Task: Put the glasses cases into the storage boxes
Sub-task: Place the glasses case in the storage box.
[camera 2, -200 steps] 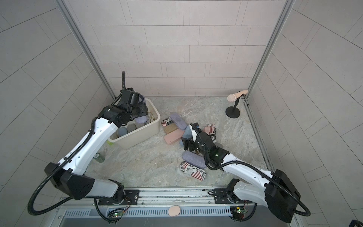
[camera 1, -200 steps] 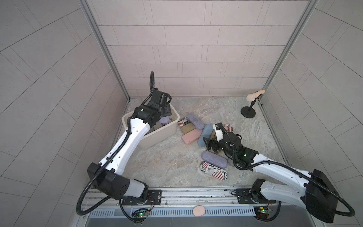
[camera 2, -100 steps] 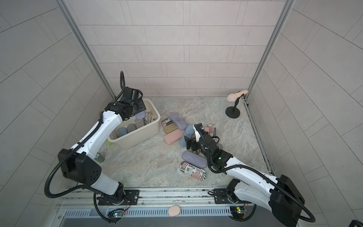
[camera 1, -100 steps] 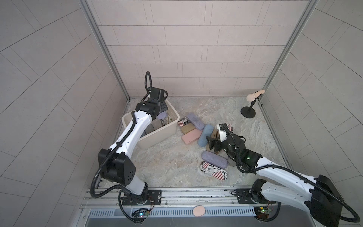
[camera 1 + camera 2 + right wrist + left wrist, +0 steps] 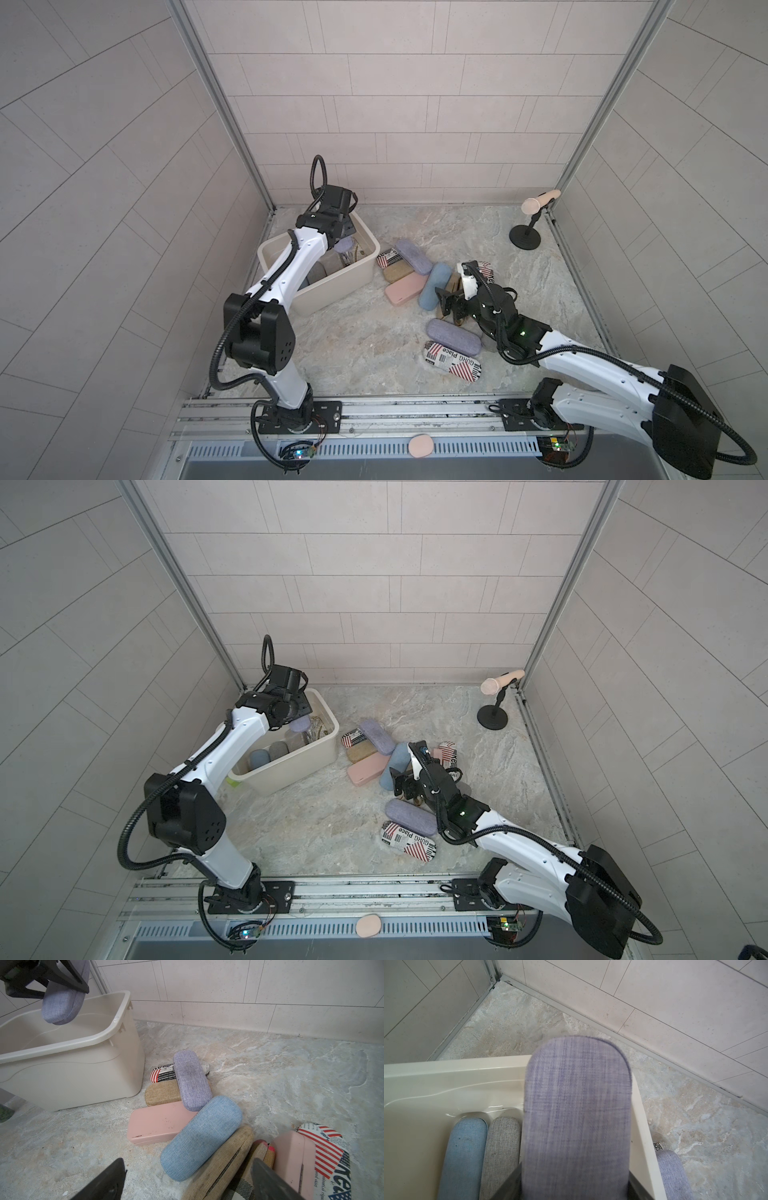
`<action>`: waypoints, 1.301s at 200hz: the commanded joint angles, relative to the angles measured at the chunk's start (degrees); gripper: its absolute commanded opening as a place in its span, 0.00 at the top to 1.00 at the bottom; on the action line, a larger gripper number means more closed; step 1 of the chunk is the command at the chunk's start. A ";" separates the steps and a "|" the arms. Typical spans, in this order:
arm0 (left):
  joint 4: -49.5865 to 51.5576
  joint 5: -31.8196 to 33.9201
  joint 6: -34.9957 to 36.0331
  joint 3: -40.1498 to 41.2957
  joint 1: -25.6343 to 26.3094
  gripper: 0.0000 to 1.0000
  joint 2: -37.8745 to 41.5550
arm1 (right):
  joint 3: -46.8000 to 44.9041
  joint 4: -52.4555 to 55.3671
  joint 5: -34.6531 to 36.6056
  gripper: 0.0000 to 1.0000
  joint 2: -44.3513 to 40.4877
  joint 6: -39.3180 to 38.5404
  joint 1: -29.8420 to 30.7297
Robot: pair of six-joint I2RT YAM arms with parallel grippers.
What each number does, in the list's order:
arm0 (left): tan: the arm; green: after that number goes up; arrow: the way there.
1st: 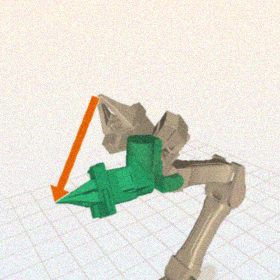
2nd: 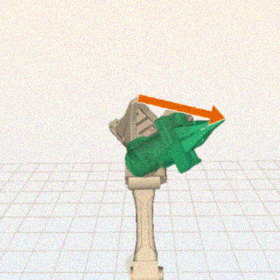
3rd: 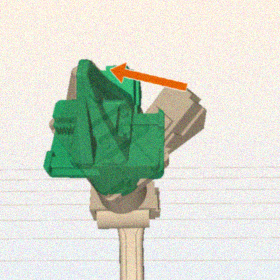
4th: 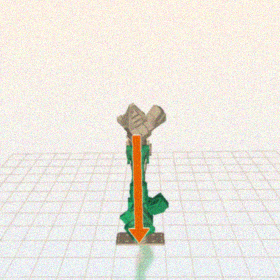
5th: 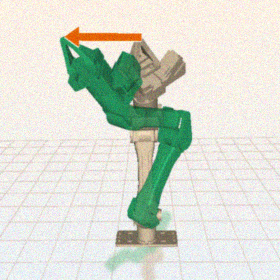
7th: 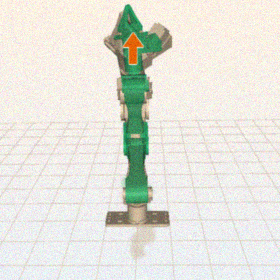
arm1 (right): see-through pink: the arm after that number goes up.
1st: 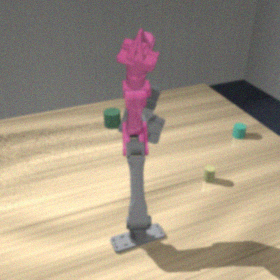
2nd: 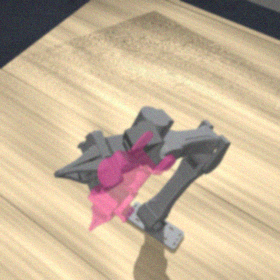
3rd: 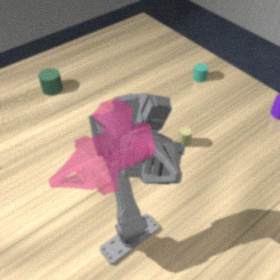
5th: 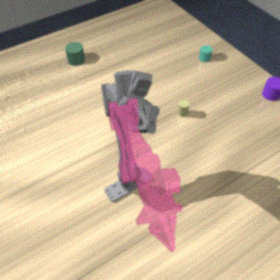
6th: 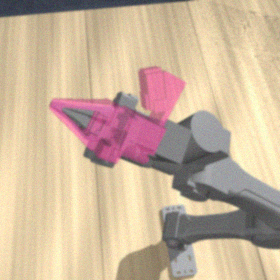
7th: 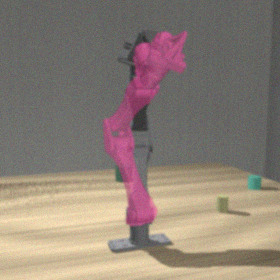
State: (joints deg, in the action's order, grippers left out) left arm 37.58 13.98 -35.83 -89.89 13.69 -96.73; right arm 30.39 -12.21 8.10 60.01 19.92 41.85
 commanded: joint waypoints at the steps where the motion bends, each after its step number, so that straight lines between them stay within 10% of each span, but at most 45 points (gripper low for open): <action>1: -2.10 0.21 -2.00 -0.26 -1.41 0.46 0.71 | -0.12 -0.48 0.66 0.05 -0.86 0.40 -0.01; 173: -14.80 -9.81 -12.24 6.91 -2.14 0.45 -8.58 | 0.19 0.47 1.83 0.04 -0.77 0.99 0.06; 260: -11.73 -9.46 -6.76 5.02 -2.60 0.24 -10.94 | 0.94 1.42 1.95 0.04 0.11 1.20 0.00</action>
State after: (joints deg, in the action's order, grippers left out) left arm 25.52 3.25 -44.56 -83.22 11.64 -108.07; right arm 30.39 -12.03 9.04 60.01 20.38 41.85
